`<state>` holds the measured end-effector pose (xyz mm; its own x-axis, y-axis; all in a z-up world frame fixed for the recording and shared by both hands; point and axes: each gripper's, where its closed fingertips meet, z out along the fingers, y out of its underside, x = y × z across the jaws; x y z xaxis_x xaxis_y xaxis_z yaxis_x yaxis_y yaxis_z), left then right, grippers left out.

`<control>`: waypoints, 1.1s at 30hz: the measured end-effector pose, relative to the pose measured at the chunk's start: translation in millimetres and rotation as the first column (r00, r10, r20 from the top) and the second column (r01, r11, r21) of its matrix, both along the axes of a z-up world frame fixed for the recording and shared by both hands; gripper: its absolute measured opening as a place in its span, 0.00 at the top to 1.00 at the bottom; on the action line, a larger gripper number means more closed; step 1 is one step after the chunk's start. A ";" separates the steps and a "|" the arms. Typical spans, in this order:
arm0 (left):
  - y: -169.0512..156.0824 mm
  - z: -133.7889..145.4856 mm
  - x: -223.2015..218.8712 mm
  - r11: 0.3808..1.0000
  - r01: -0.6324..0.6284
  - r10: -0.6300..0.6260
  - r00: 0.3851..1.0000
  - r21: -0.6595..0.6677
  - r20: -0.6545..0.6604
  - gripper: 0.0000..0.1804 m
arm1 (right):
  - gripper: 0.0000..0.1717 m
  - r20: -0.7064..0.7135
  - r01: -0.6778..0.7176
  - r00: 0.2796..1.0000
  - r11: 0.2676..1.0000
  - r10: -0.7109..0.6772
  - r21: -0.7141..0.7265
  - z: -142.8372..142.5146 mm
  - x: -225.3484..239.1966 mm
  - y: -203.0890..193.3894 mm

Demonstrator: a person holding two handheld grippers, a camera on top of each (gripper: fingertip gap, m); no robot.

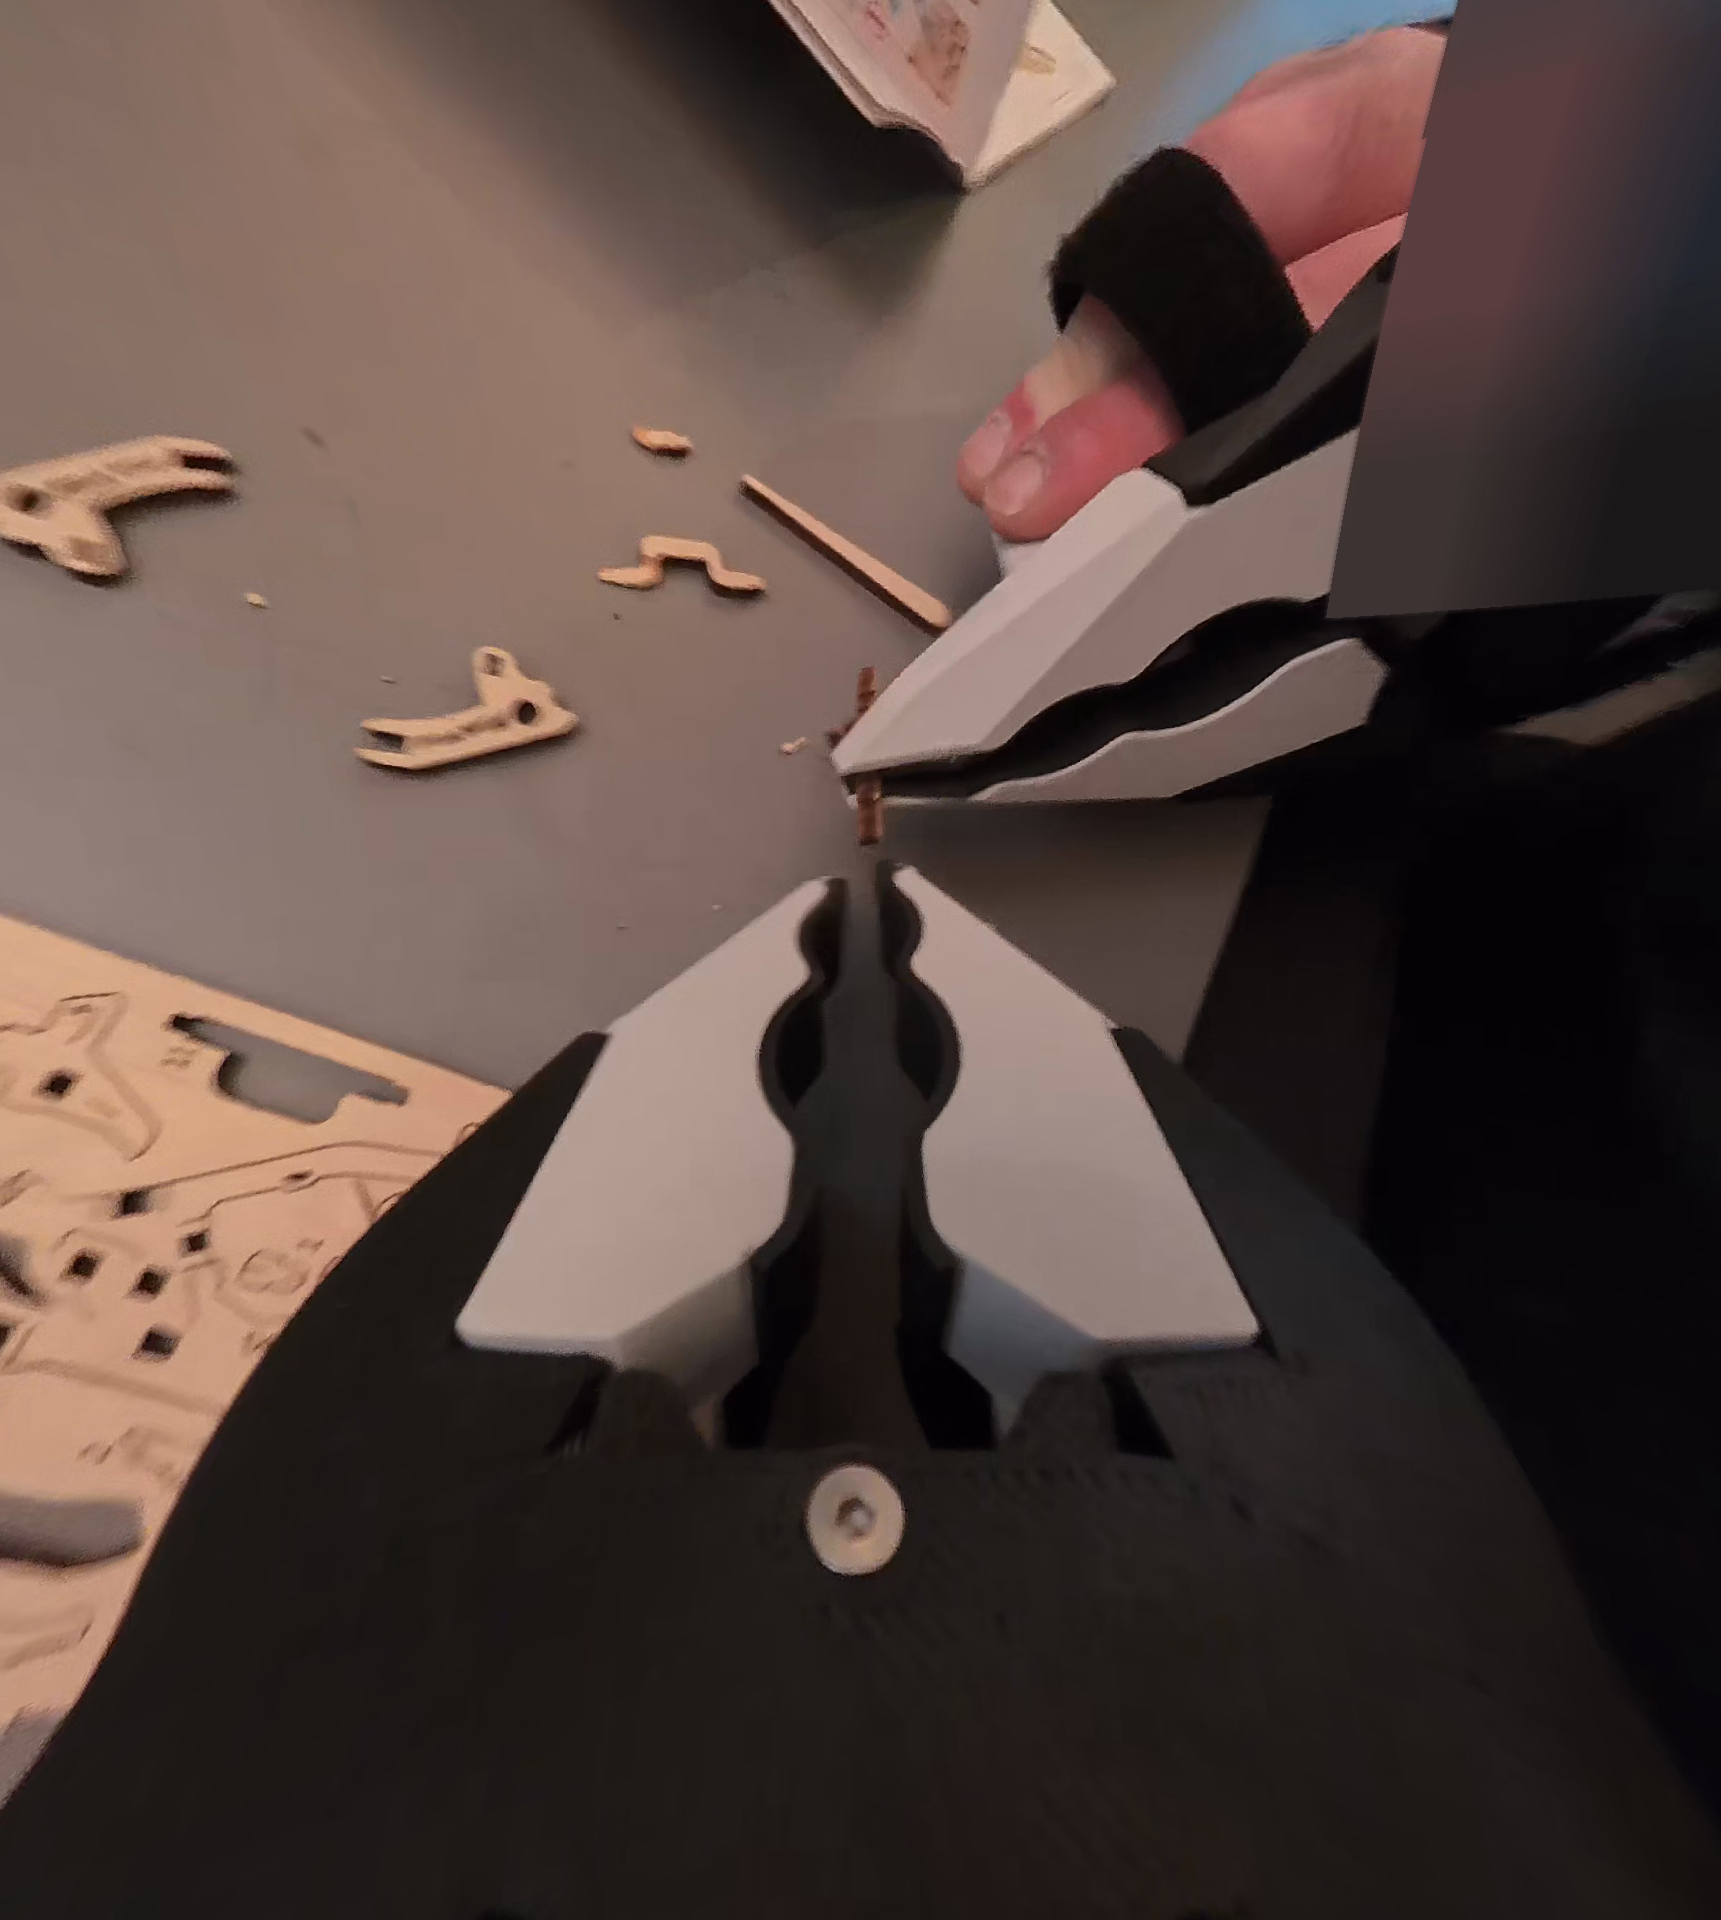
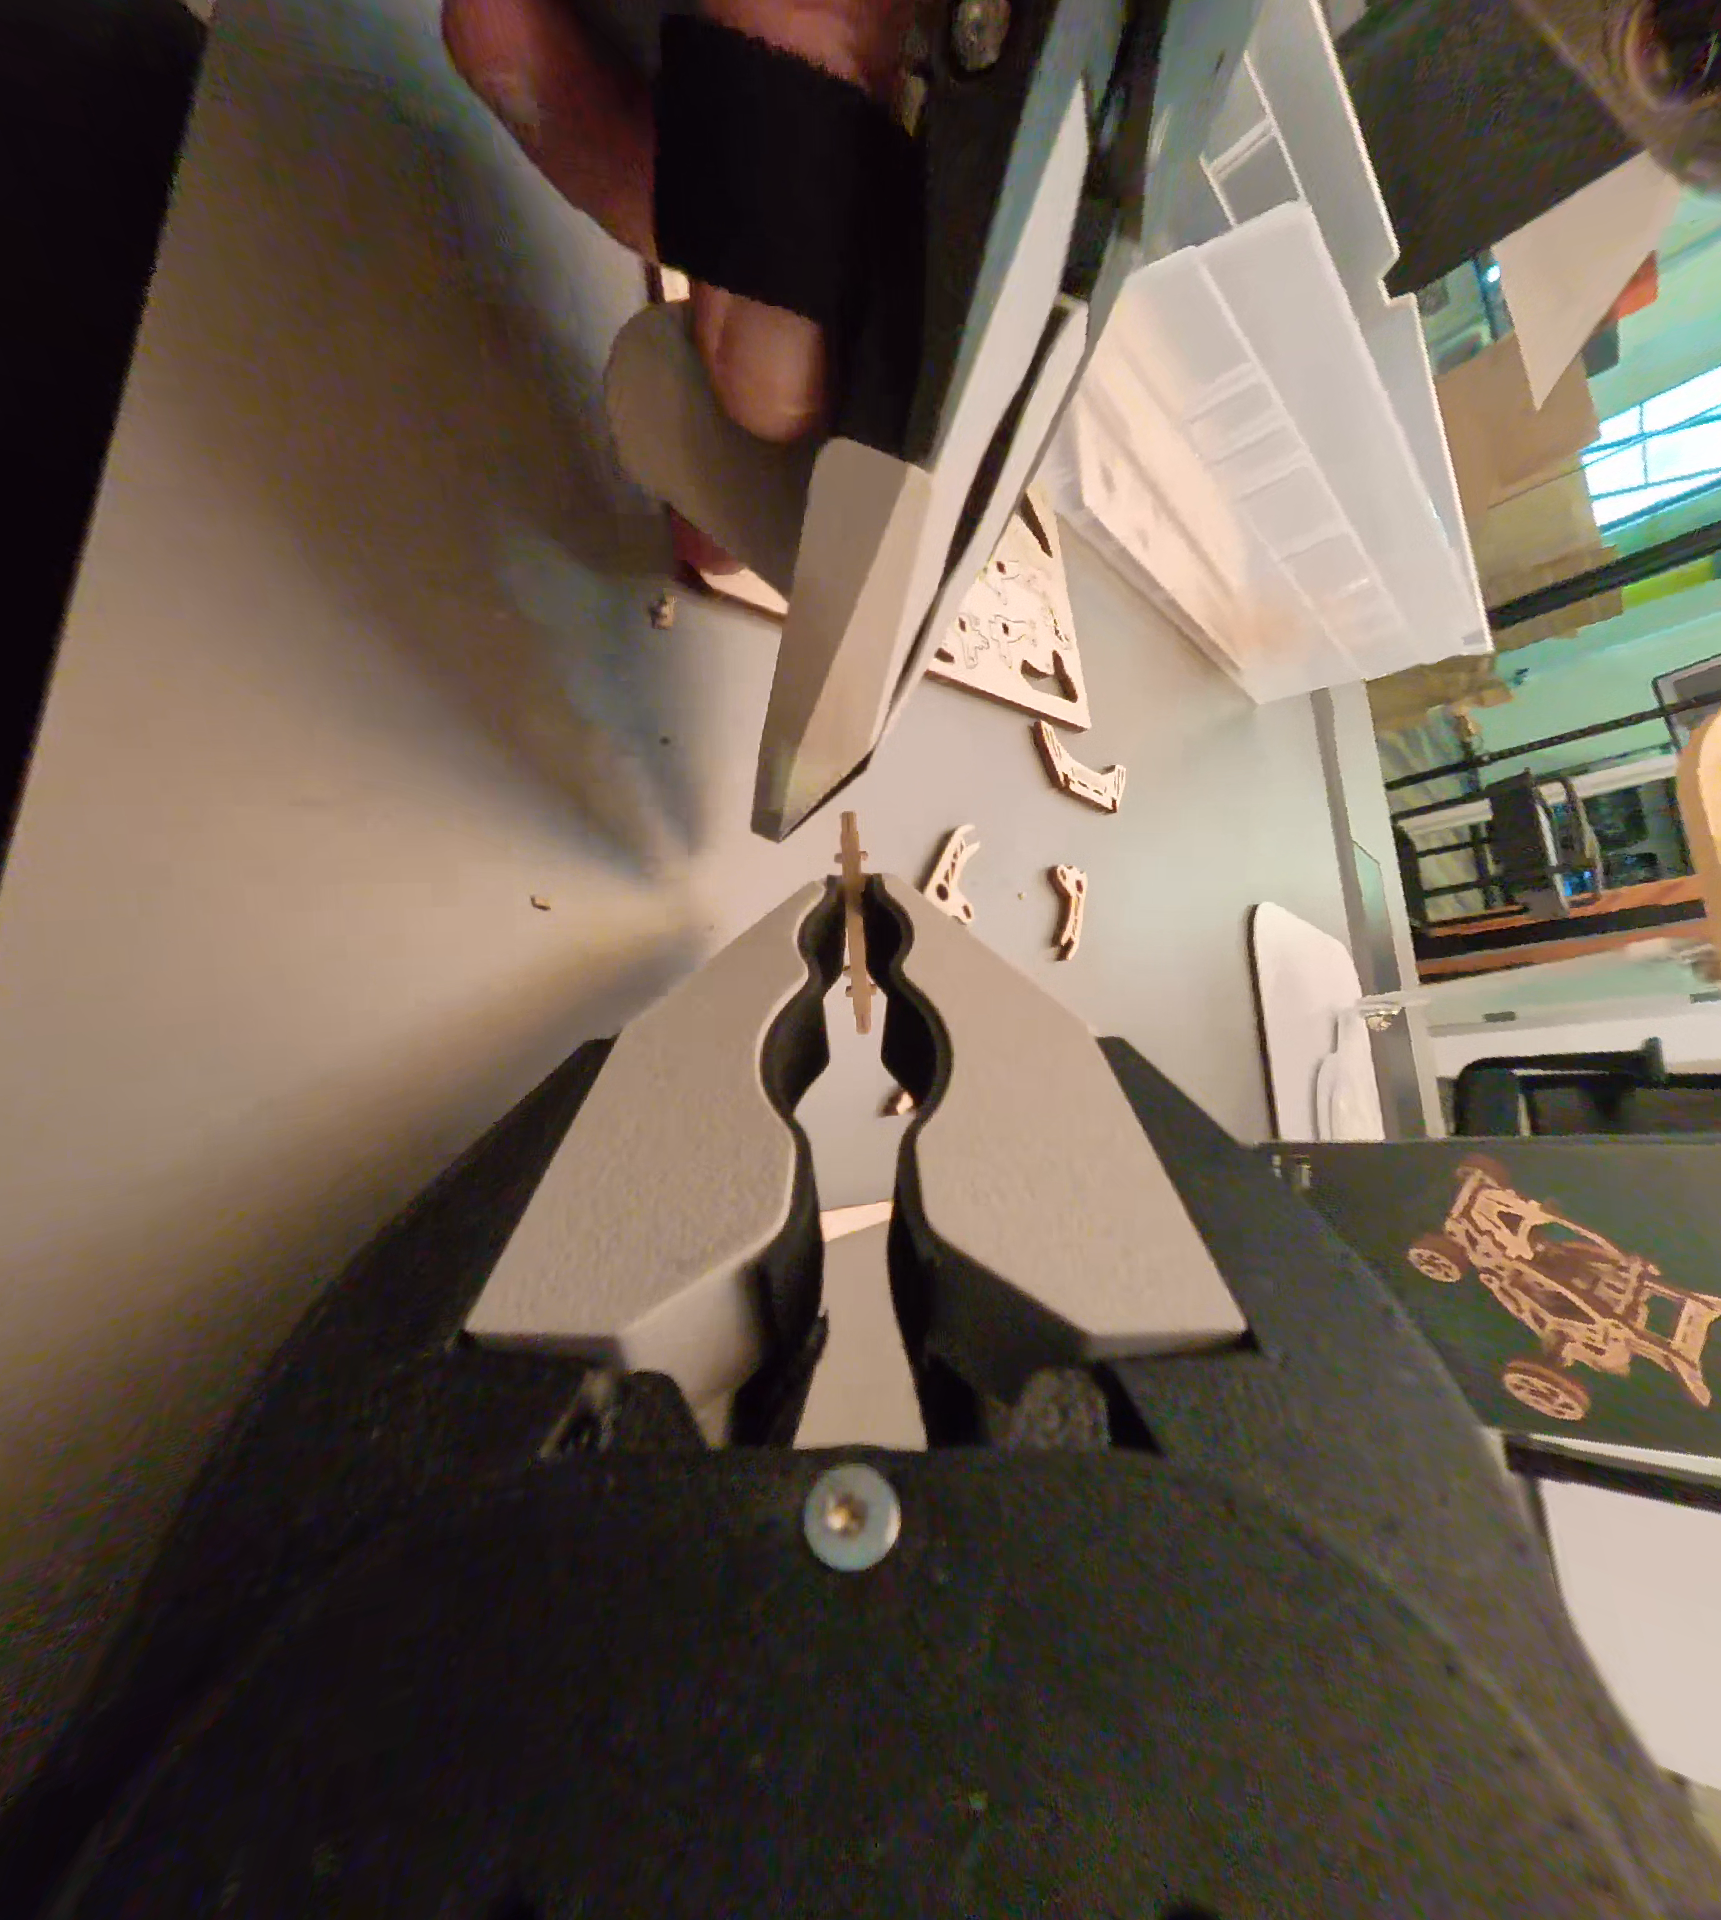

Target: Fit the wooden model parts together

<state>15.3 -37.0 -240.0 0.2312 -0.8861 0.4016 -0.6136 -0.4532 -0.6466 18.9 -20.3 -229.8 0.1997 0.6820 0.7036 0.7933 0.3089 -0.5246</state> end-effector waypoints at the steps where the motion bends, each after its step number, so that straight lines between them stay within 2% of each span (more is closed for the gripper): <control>1: 4.7 2.3 -0.4 0.999 -0.024 0.024 1.000 0.026 -0.002 0.93 | 0.99 -0.015 0.005 1.000 1.000 -0.005 -0.010 1.8 1.2 1.5; 5: 15.7 15.3 -0.7 0.988 -0.077 0.076 0.997 0.131 0.009 0.85 | 0.99 -0.095 0.022 0.995 0.994 -0.032 -0.103 5.2 6.7 7.2; 7: 17.9 16.8 -2.5 0.982 -0.068 0.071 0.997 0.179 -0.010 0.84 | 0.99 -0.190 0.018 0.980 0.976 -0.060 -0.217 8.1 7.2 8.4; 11: 23.2 24.2 2.8 0.970 -0.071 0.069 0.998 0.233 0.016 0.84 | 0.99 -0.328 0.011 0.934 0.931 -0.139 -0.365 18.3 11.5 14.9; 15: 33.0 32.2 15.2 0.948 -0.063 0.051 0.998 0.313 0.045 0.85 | 0.99 -0.402 -0.027 0.894 0.875 -0.196 -0.484 24.1 8.3 15.7; 20: 31.1 34.6 21.2 0.922 0.028 -0.043 0.999 0.385 0.029 0.94 | 0.99 -0.410 -0.037 0.886 0.847 -0.218 -0.531 24.9 11.4 21.8; 22: 29.6 36.5 20.8 0.914 0.061 -0.077 0.997 0.400 0.025 0.94 | 0.99 -0.427 -0.069 0.879 0.830 -0.211 -0.554 27.9 10.2 20.3; 26: 27.5 41.1 19.4 0.903 0.104 -0.122 0.992 0.418 0.016 0.91 | 0.99 -0.413 -0.092 0.897 0.845 -0.160 -0.527 32.5 6.8 17.5; 28: 25.8 44.3 18.6 0.910 0.106 -0.132 0.991 0.401 0.038 0.93 | 0.99 -0.411 -0.103 0.901 0.849 -0.142 -0.518 35.7 5.4 16.9; 33: 21.0 48.4 16.4 0.891 0.138 -0.170 0.985 0.433 0.037 0.94 | 0.99 -0.415 -0.174 0.904 0.798 -0.103 -0.577 37.5 3.4 10.6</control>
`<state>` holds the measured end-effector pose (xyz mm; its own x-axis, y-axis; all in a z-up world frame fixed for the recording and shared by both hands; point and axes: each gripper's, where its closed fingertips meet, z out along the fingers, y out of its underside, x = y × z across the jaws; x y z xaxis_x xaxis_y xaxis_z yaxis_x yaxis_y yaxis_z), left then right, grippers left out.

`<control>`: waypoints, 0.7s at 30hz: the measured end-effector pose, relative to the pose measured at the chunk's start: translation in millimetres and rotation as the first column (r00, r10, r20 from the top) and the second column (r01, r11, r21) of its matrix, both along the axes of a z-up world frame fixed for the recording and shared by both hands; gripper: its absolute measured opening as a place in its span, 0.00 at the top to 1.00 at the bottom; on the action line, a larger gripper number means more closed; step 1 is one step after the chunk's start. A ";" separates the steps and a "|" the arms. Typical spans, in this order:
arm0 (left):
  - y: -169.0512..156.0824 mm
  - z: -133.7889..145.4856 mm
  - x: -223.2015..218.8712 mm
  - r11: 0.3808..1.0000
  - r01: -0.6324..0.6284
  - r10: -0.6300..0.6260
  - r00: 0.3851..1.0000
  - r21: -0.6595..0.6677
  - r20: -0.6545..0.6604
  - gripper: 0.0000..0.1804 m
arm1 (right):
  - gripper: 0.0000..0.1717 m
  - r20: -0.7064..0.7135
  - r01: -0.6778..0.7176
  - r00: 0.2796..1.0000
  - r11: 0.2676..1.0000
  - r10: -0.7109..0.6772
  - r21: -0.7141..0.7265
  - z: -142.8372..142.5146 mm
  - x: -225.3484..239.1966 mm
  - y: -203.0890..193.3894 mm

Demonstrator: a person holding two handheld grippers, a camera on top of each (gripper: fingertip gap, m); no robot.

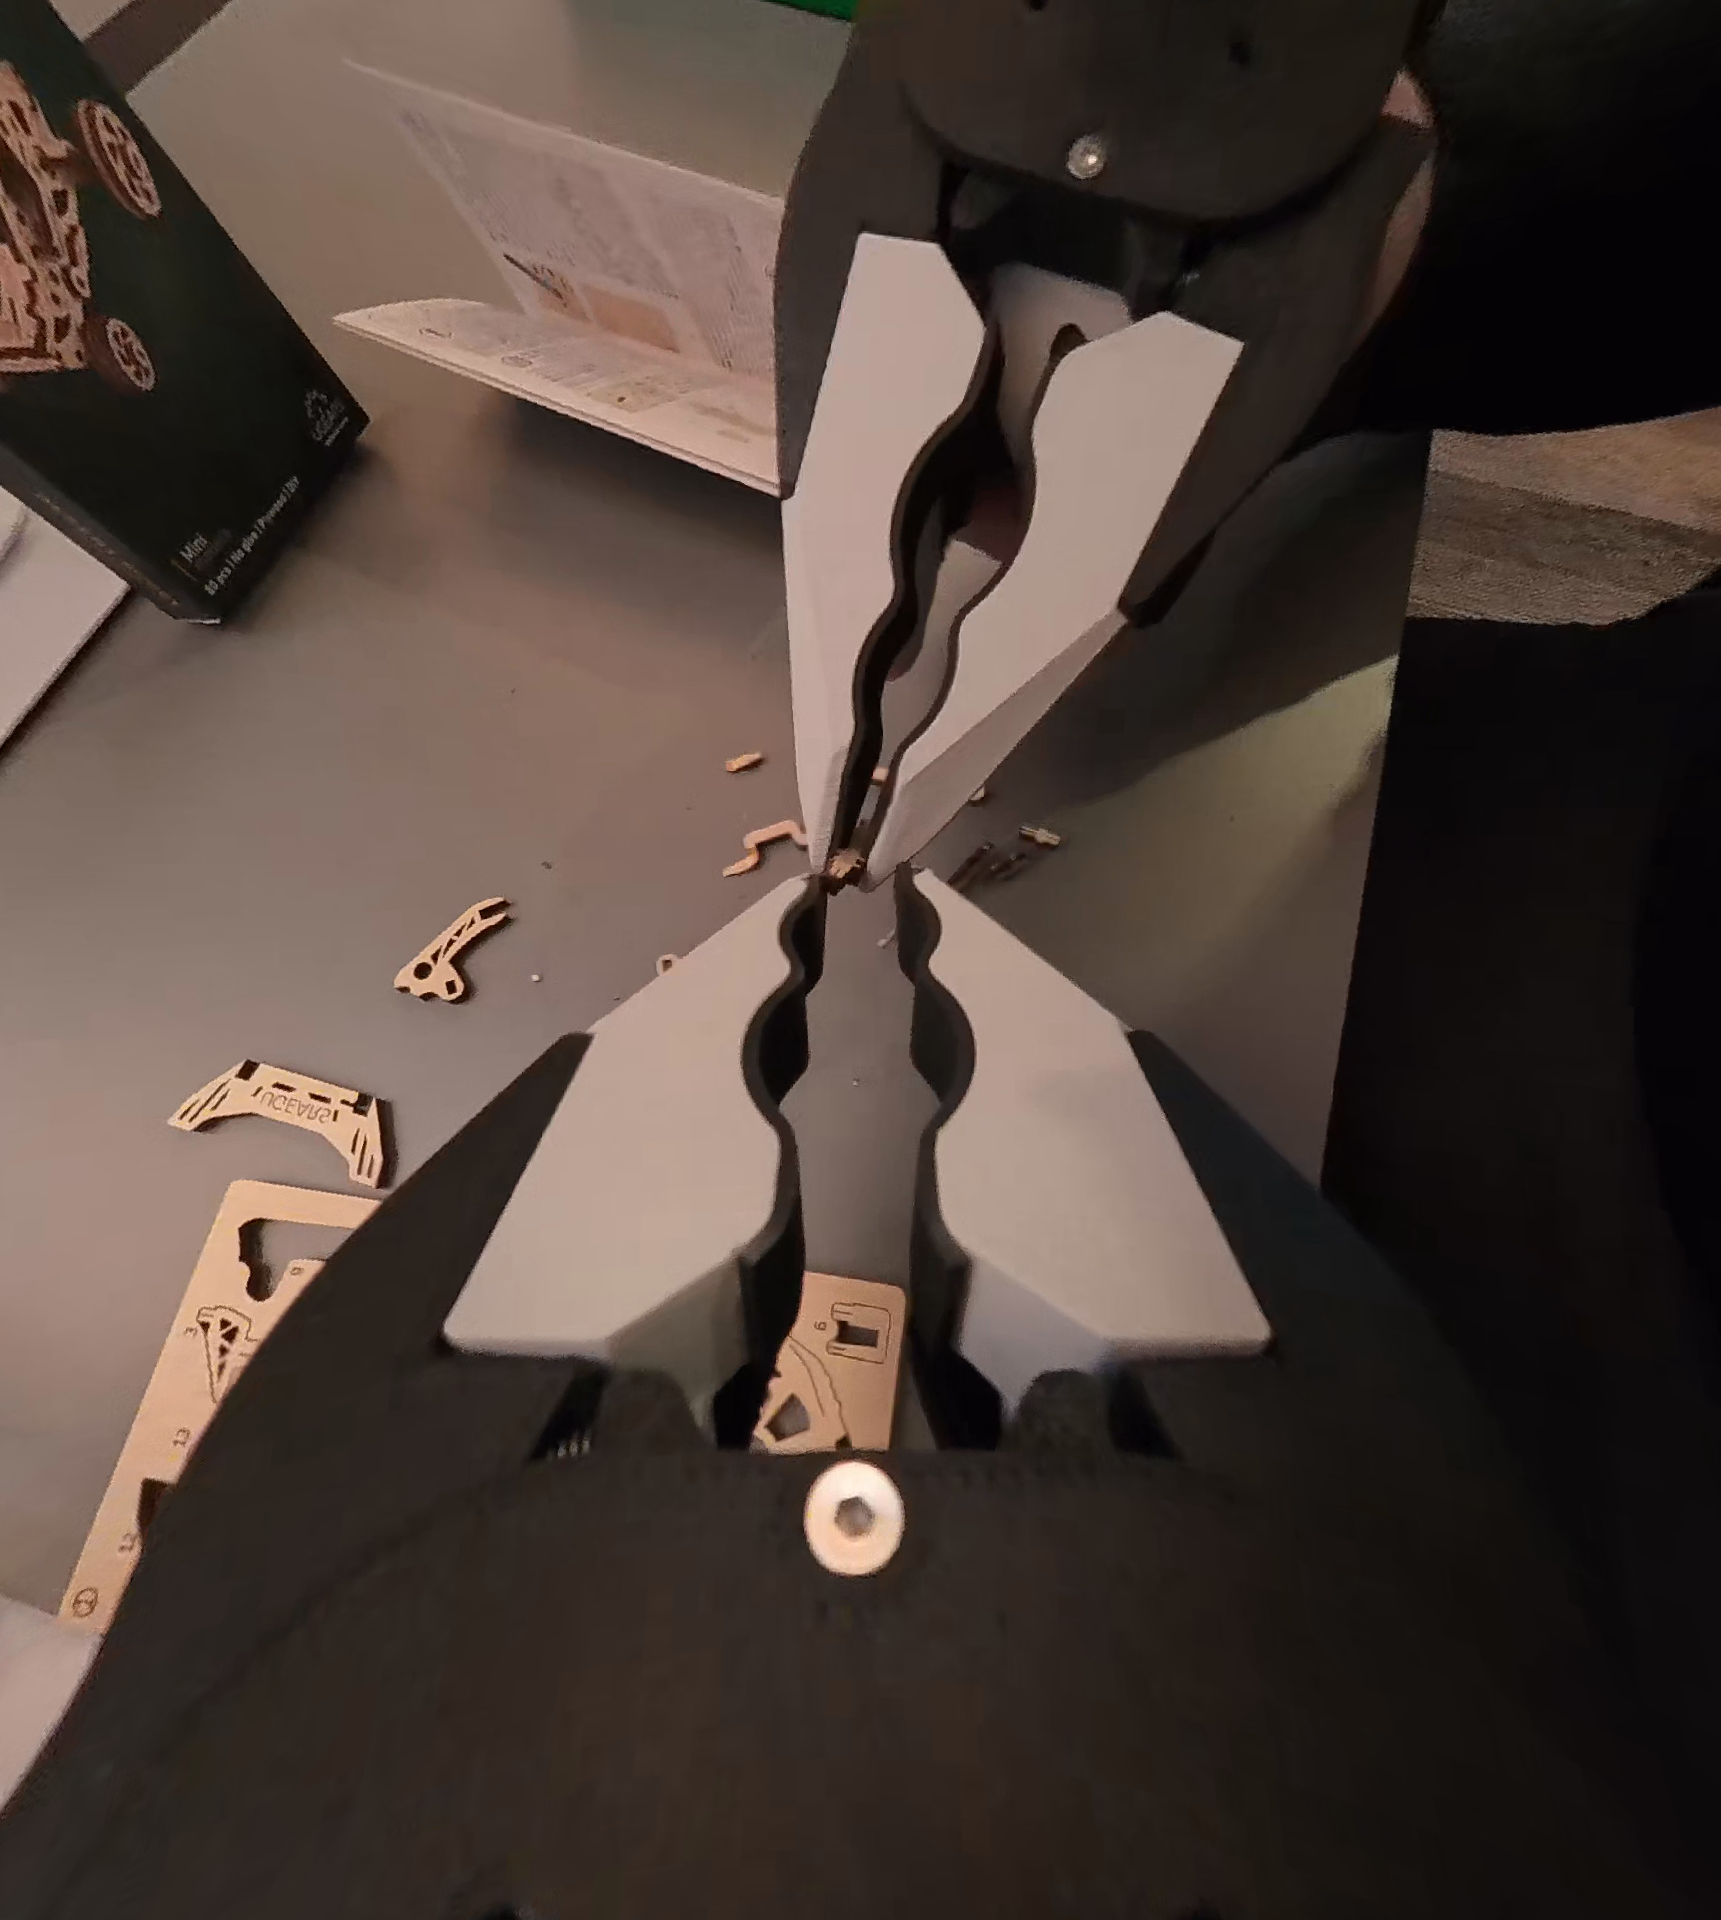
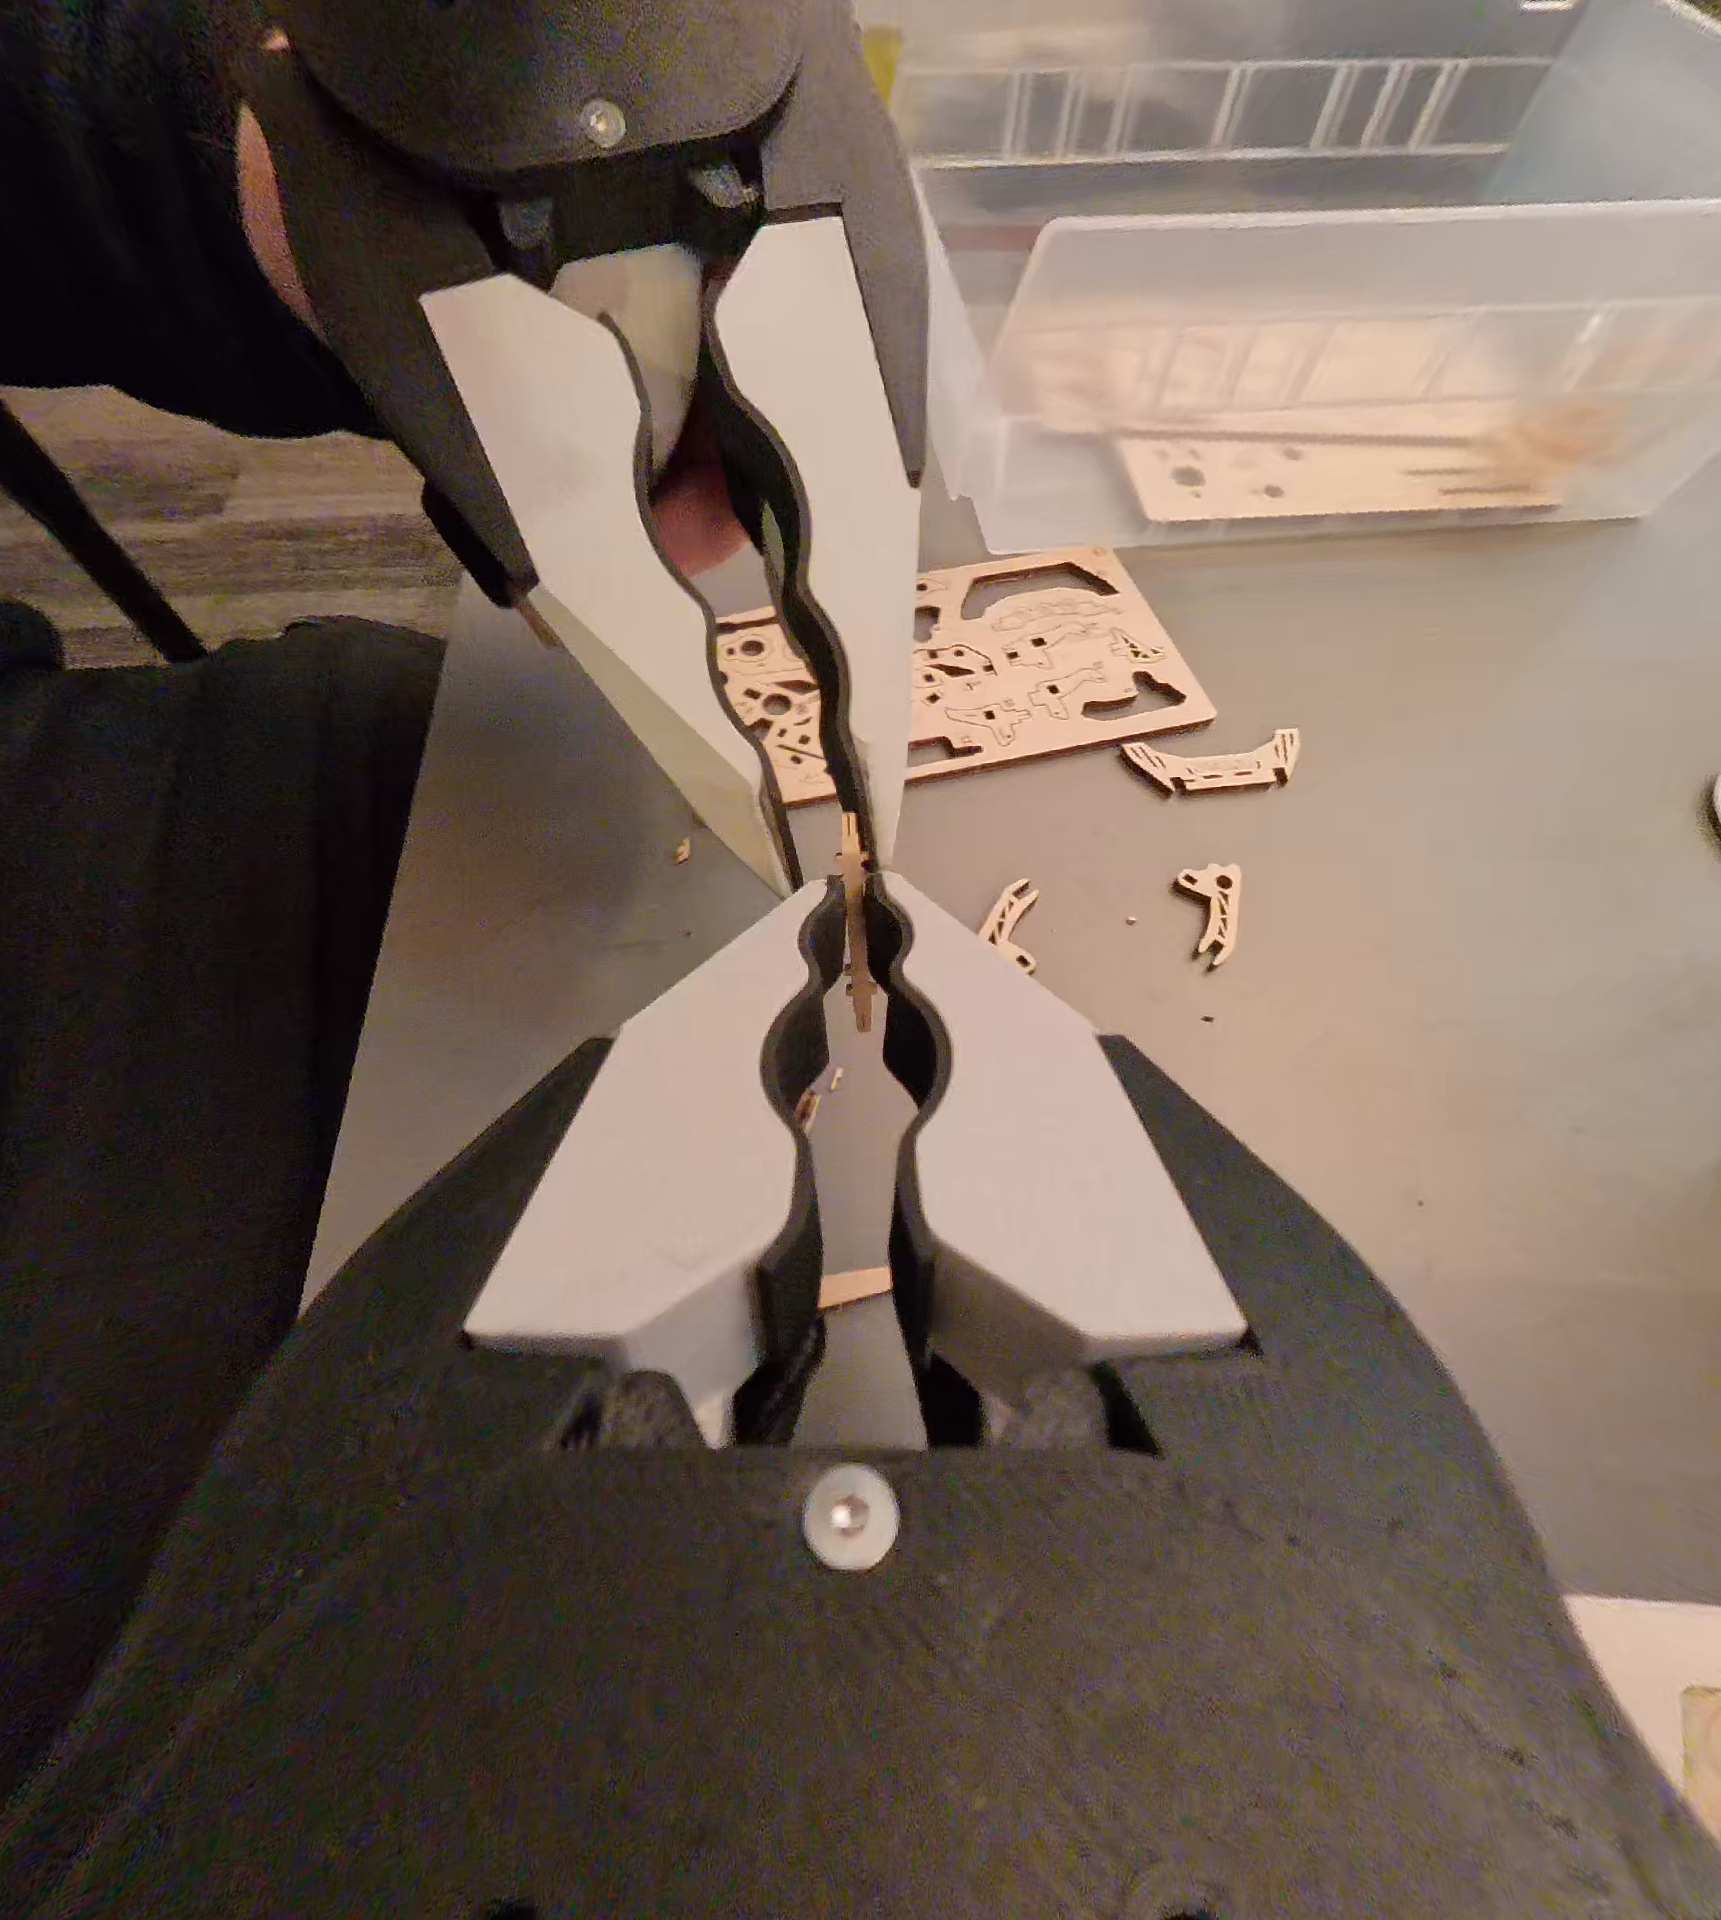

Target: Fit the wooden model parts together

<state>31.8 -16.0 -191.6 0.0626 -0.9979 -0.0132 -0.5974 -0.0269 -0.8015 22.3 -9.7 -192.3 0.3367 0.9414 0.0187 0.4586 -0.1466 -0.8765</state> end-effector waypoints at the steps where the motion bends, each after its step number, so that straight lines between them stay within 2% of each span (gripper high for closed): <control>1: -1.2 0.0 -0.7 1.000 0.010 -0.010 1.000 0.004 -0.006 0.94 | 0.99 0.013 -0.013 1.000 1.000 0.013 -0.004 -1.1 0.3 -1.3; 4: -3.3 8.3 0.1 0.999 0.023 -0.023 1.000 0.026 0.019 0.96 | 0.99 0.054 -0.047 0.997 0.999 0.046 0.001 -7.3 -0.2 -6.1; 7: -6.1 -1.4 0.1 0.997 0.041 -0.038 0.998 0.068 -0.050 0.98 | 0.99 0.042 -0.074 0.996 0.997 0.074 -0.002 -8.0 -2.9 -11.7; 13: -7.6 1.3 0.5 0.997 0.043 -0.039 0.998 0.067 -0.052 1.00 | 0.99 -0.011 -0.082 0.997 0.996 0.081 -0.036 -5.0 -3.0 -14.8; 16: 1.2 4.7 -2.8 0.999 -0.014 0.015 0.999 0.045 -0.034 1.00 | 0.99 -0.004 -0.011 1.000 1.000 0.011 -0.019 -5.4 0.5 -4.5; 21: 24.4 -4.8 -17.7 0.988 -0.148 0.150 0.986 0.038 -0.076 1.00 | 0.92 0.149 0.135 0.979 0.990 -0.138 0.033 -27.0 12.5 19.7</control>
